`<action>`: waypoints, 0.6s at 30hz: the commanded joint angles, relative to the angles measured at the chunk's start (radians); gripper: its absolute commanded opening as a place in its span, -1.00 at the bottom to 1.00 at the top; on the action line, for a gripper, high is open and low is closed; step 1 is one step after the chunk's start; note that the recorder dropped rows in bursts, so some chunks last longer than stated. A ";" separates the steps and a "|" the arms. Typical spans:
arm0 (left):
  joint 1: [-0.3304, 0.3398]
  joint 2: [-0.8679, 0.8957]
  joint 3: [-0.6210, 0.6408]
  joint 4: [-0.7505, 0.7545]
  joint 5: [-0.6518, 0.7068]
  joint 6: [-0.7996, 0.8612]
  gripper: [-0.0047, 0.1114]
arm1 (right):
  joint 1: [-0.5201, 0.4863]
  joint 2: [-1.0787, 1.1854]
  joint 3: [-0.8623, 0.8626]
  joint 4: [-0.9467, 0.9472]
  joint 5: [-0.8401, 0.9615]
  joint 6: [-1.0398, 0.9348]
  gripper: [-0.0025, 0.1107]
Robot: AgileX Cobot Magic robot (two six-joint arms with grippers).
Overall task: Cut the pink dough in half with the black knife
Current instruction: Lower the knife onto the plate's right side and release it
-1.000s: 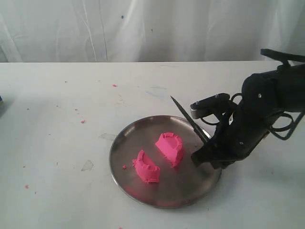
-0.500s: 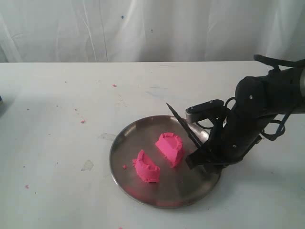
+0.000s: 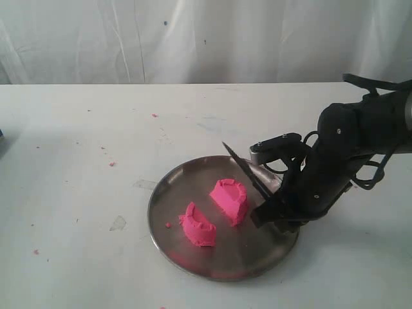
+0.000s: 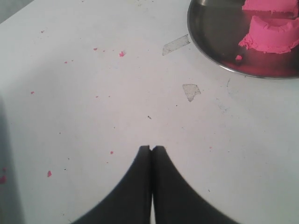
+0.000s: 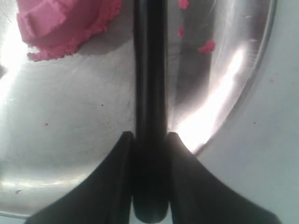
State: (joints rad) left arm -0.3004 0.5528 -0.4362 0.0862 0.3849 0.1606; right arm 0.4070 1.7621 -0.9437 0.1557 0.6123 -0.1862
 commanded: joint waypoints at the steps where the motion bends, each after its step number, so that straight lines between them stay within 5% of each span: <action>1: -0.002 -0.005 0.009 -0.014 -0.004 0.001 -0.92 | -0.007 0.000 -0.003 0.002 -0.010 -0.012 -0.51; 15: -0.002 -0.005 0.009 -0.014 0.018 0.001 -0.92 | -0.009 -0.011 -0.003 -0.042 -0.040 -0.012 -0.51; 18: -0.002 -0.005 0.009 -0.014 0.050 0.001 -0.92 | -0.011 -0.030 0.010 -0.177 -0.064 0.115 -0.70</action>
State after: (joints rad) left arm -0.3004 0.5528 -0.4362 0.0862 0.4106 0.1606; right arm 0.4049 1.7564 -0.9437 0.0502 0.5731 -0.1456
